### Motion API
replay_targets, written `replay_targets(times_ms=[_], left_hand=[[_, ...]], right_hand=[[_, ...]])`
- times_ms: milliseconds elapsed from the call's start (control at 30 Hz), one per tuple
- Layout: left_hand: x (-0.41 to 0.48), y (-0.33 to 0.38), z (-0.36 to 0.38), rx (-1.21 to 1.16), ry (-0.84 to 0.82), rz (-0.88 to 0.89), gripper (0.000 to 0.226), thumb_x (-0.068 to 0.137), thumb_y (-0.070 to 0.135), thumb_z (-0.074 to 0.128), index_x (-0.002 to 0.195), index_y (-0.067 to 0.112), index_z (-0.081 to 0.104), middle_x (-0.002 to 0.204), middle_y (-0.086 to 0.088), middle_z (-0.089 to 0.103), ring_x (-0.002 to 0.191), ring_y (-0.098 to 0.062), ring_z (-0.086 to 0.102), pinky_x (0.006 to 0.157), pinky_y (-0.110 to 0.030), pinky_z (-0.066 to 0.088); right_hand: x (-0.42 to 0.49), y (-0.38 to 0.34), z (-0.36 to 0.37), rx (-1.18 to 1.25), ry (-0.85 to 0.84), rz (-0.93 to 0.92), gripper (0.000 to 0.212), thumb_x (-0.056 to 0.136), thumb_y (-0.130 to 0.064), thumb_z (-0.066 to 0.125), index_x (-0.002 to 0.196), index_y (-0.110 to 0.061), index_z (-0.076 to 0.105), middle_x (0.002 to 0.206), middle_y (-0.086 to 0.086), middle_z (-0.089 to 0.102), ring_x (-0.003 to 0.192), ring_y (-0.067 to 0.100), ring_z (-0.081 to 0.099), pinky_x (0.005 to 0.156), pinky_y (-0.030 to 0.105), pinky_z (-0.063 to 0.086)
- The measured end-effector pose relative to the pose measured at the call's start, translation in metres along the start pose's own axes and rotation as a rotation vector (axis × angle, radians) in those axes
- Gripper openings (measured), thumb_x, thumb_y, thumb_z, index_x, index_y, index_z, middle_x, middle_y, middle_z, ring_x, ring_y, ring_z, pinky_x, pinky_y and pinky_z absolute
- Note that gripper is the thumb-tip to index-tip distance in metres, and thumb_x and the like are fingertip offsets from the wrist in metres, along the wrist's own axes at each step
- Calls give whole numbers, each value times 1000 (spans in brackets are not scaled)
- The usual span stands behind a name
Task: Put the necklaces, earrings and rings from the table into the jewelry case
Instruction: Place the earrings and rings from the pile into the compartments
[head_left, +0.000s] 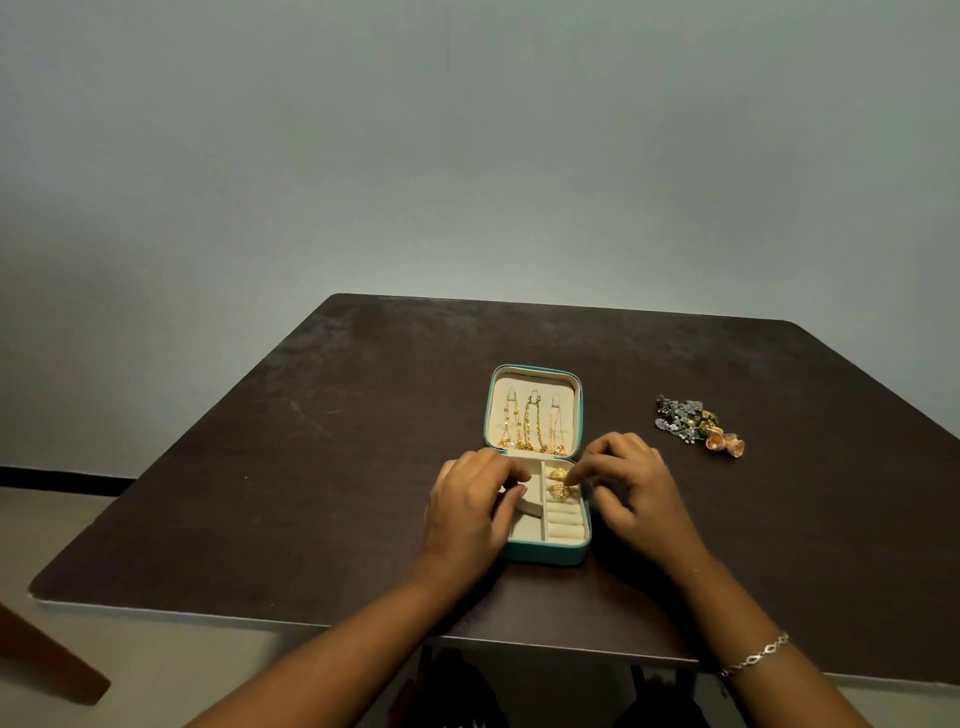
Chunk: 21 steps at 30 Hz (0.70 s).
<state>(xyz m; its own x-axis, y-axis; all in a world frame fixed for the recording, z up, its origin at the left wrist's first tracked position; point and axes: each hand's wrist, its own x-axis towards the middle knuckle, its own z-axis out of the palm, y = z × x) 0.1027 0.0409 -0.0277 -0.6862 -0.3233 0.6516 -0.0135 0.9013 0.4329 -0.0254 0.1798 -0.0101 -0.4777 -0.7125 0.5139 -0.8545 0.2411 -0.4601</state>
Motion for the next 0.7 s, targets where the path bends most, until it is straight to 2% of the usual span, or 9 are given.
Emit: replay_targets(times_ms=[133, 233, 367, 500, 700], left_hand=[[0, -1, 0, 2, 0, -7, 19, 80, 29, 45, 84, 19, 61, 81, 5, 63, 76, -5, 52, 68, -9, 28], [0, -1, 0, 4, -6, -9, 20, 80, 29, 45, 84, 18, 61, 81, 4, 63, 76, -5, 51, 68, -9, 28], [0, 0, 0, 6, -17, -15, 20, 81, 29, 45, 84, 19, 61, 82, 4, 63, 76, -7, 54, 68, -9, 28], [0, 0, 0, 1, -29, -27, 8, 79, 21, 56, 85, 18, 61, 82, 4, 63, 76, -9, 56, 68, -10, 29], [1, 0, -2, 5, -42, -17, 20, 81, 30, 45, 85, 18, 61, 82, 4, 63, 75, -10, 57, 67, -11, 30]], right_hand=[[0, -1, 0, -15, 18, -25, 33, 71, -28, 37, 81, -20, 68, 83, -5, 58, 84, 7, 45, 69, 21, 30], [-1, -2, 0, -8, 4, -63, 26, 77, -34, 46, 87, -22, 66, 86, -6, 59, 87, 3, 44, 71, 21, 31], [0, 1, 3, -77, -32, -122, 25, 78, -42, 51, 83, -24, 67, 87, -7, 60, 89, 4, 44, 72, 19, 30], [2, 4, 4, -94, -23, -116, 29, 78, -44, 48, 82, -24, 68, 85, -8, 61, 87, 3, 42, 70, 19, 30], [2, 5, 3, -121, -16, -117, 26, 76, -38, 47, 84, -24, 67, 85, -5, 61, 86, 5, 42, 69, 18, 30]])
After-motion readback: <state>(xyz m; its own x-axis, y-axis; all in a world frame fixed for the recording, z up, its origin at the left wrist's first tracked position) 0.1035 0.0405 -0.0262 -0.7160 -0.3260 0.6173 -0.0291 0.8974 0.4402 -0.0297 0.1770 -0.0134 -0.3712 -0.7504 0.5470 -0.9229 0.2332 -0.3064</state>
